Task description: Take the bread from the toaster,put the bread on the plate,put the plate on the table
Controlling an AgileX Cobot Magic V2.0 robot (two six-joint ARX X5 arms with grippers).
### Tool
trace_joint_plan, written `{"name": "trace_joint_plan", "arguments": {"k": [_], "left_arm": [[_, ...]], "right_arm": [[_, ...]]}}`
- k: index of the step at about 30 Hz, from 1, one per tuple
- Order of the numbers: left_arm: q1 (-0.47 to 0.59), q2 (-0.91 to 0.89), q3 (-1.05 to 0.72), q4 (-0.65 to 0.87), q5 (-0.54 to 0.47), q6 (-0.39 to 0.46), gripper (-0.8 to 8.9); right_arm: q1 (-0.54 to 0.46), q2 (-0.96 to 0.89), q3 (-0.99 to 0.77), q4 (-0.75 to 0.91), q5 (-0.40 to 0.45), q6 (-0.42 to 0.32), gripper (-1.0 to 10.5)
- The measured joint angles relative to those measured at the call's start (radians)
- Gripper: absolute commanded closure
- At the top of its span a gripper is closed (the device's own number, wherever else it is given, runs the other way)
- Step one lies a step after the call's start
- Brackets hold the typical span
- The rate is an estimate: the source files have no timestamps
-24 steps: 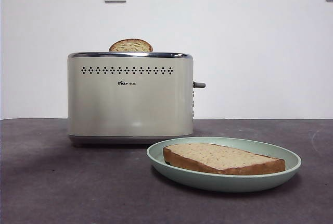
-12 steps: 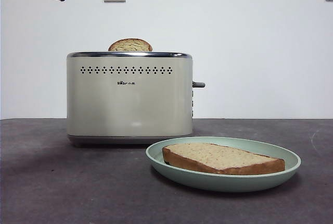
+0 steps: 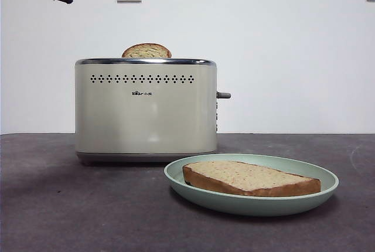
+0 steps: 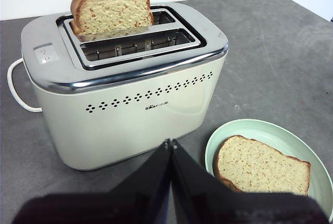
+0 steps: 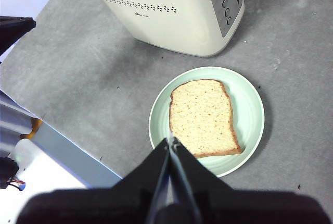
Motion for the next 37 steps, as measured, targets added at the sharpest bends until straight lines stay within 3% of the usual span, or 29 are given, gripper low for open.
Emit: {"name": "trace_joint_plan", "arguments": {"k": [7, 13, 22, 30, 37], "left_arm": [[0.008, -0.032, 0.0, -0.004, 0.003, 0.009, 8.17], [0.097, -0.061, -0.023, 0.078, 0.018, 0.017, 8.17], [0.272, -0.37, -0.385, 0.339, 0.085, -0.092, 8.17], [0.399, -0.684, -0.662, 0.318, 0.075, -0.151, 8.17], [0.49, -0.814, -0.722, 0.146, 0.058, -0.176, 8.17]], "right_arm": [[0.0, 0.0, 0.0, 0.0, 0.0, 0.0, 9.5], [0.0, 0.0, 0.0, 0.0, 0.0, 0.0, 9.5], [0.0, 0.0, 0.0, 0.0, 0.0, 0.0, 9.5], [0.0, 0.0, 0.0, 0.0, 0.0, 0.0, 9.5], [0.0, 0.0, 0.0, 0.0, 0.0, 0.0, 9.5]]}}
